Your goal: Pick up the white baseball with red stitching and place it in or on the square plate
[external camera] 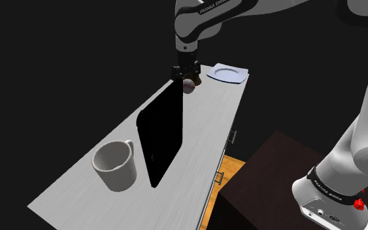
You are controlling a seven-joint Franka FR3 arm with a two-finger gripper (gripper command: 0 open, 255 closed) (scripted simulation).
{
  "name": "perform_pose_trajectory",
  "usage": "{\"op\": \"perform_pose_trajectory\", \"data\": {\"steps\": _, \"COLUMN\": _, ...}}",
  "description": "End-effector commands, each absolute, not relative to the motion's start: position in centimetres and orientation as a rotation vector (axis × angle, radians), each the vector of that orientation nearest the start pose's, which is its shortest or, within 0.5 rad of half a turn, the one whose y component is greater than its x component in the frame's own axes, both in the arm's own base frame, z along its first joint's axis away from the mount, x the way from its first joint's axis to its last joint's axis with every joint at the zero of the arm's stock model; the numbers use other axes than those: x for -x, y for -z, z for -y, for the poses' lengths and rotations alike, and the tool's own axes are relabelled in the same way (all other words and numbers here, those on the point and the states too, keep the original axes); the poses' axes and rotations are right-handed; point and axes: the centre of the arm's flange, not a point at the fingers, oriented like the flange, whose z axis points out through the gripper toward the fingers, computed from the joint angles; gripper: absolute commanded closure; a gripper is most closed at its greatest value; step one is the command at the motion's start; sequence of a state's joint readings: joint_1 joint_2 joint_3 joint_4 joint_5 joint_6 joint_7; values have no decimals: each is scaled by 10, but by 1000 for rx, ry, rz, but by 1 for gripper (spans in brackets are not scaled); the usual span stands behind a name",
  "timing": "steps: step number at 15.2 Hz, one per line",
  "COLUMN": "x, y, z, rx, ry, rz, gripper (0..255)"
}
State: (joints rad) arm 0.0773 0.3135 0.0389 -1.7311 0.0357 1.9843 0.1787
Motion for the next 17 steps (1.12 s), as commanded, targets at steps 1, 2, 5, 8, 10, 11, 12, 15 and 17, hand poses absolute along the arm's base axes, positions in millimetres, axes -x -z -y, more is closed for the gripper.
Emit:
{"op": "perform_pose_trajectory", "data": {"steps": 1, "x": -632, "y": -394, "z": -74, "rx": 3103, "ry": -102, "rz": -123, "gripper": 0}}
{"op": "perform_pose_trajectory", "data": {"steps": 2, "x": -632, "y": -394, "z": -74, "rx": 3103, "ry": -102, "rz": -123, "gripper": 0}}
{"op": "perform_pose_trajectory", "data": {"steps": 5, "x": -632, "y": -394, "z": -74, "rx": 3103, "ry": -102, "rz": -123, "gripper": 255}}
{"op": "perform_pose_trajectory", "data": {"steps": 8, "x": -632, "y": -394, "z": -74, "rx": 3103, "ry": -102, "rz": -123, "gripper": 255}}
{"op": "perform_pose_trajectory", "data": {"steps": 10, "x": -632, "y": -394, "z": -74, "rx": 3103, "ry": -102, "rz": -123, "gripper": 255}}
{"op": "perform_pose_trajectory", "data": {"steps": 11, "x": -632, "y": -395, "z": -74, "rx": 3102, "ry": -102, "rz": -123, "gripper": 255}}
{"op": "perform_pose_trajectory", "data": {"steps": 12, "x": -632, "y": -394, "z": -74, "rx": 3102, "ry": -102, "rz": -123, "gripper": 255}}
{"op": "perform_pose_trajectory", "data": {"steps": 15, "x": -632, "y": -405, "z": -74, "rx": 3103, "ry": -102, "rz": -123, "gripper": 255}}
{"op": "perform_pose_trajectory", "data": {"steps": 17, "x": -632, "y": -415, "z": -74, "rx": 3103, "ry": -102, "rz": -123, "gripper": 255}}
